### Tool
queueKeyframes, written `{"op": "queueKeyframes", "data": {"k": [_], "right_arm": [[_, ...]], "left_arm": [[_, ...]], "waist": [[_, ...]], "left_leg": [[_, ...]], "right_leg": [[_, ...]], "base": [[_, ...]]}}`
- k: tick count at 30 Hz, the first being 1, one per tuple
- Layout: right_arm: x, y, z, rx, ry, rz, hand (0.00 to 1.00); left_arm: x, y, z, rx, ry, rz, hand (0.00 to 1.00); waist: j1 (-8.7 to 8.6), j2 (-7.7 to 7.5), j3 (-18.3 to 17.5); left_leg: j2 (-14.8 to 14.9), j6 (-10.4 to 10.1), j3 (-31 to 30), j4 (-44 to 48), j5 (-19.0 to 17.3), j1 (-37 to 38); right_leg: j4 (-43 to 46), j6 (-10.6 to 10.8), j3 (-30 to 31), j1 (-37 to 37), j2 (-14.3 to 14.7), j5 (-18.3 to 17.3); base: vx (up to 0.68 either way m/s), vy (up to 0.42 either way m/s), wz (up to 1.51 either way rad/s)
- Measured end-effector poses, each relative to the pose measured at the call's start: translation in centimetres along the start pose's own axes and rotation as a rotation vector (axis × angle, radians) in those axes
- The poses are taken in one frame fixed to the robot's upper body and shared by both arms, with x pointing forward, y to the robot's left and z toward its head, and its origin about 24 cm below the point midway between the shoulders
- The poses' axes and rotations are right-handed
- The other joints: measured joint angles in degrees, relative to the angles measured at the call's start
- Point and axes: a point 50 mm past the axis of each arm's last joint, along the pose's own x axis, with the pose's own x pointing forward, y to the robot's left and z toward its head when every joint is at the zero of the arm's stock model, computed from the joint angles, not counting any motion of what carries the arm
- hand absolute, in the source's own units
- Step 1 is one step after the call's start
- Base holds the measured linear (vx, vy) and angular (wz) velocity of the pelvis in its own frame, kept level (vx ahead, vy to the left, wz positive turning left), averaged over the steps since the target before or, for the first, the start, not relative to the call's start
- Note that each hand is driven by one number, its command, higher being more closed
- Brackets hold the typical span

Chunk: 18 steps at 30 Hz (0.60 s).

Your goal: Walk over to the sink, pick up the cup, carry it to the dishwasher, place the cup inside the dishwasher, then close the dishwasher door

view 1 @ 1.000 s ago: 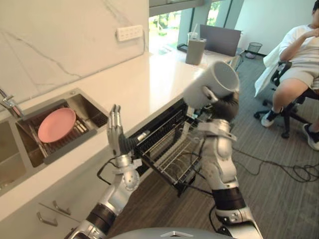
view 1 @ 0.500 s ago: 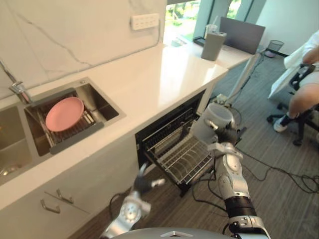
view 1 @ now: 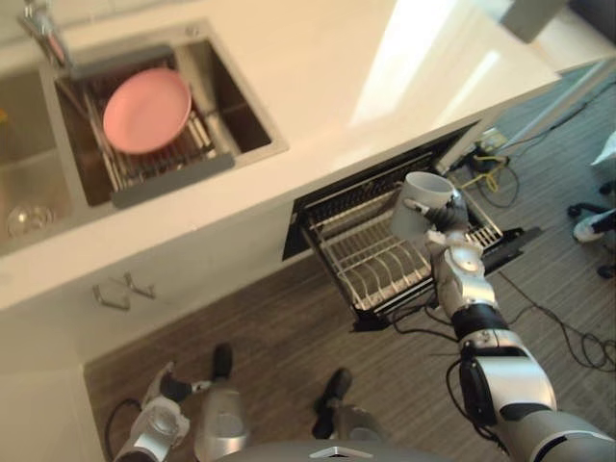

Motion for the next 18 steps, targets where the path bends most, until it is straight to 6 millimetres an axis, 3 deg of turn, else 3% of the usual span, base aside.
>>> {"op": "queueKeyframes", "data": {"k": [4,7,10,15,18], "right_arm": [[1.0,0.4,1.6,-0.097,0.003,0.07,1.0],[1.2,0.5,1.3,-0.129,0.039,0.085,1.0],[1.2,0.1,0.4,-0.225,0.128,0.116,1.0],[1.5,-0.7,-0.5,-0.3,0.252,0.12,1.0],[1.8,-1.0,-0.1,-0.355,0.269,0.114,1.0]], "left_arm": [[0.0,0.2,-0.3,-0.094,0.023,0.021,0.0],[0.2,0.8,-0.3,-0.122,0.025,0.05,0.0],[0.2,1.0,-0.5,-0.184,0.054,0.056,0.0],[0.3,0.7,-1.4,-0.209,0.143,0.023,0.0],[0.6,0.9,-0.9,-0.215,0.142,0.021,0.0]], "waist": [[1.52,-0.36,2.5],[1.54,-0.36,3.7],[2.14,-0.52,5.3],[2.77,-0.71,6.2],[3.08,-0.68,6.8]], "left_leg": [[0.1,0.1,-0.5,0.0,0.5,-1.5],[0.2,-0.2,-1.1,0.0,0.6,-2.3],[0.8,-0.3,-1.7,-0.3,1.1,-4.0],[1.3,-0.4,-2.5,0.0,2.4,-6.2],[1.3,-0.4,-3.2,0.0,2.7,-7.8]], "right_leg": [[0.6,0.0,2.2,-1.1,0.0,0.0],[1.3,0.2,2.5,-1.8,0.0,-0.2],[3.4,0.6,2.8,-4.1,0.2,-2.6],[3.6,0.0,2.5,-5.9,0.7,-2.1],[3.9,0.0,2.3,-7.2,0.7,-2.0]], "base": [[0.0,0.008,0.11],[-0.04,0.008,0.09],[-0.07,-0.011,0.05],[-0.02,-0.014,0.03],[-0.02,0.0,0.11]]}}
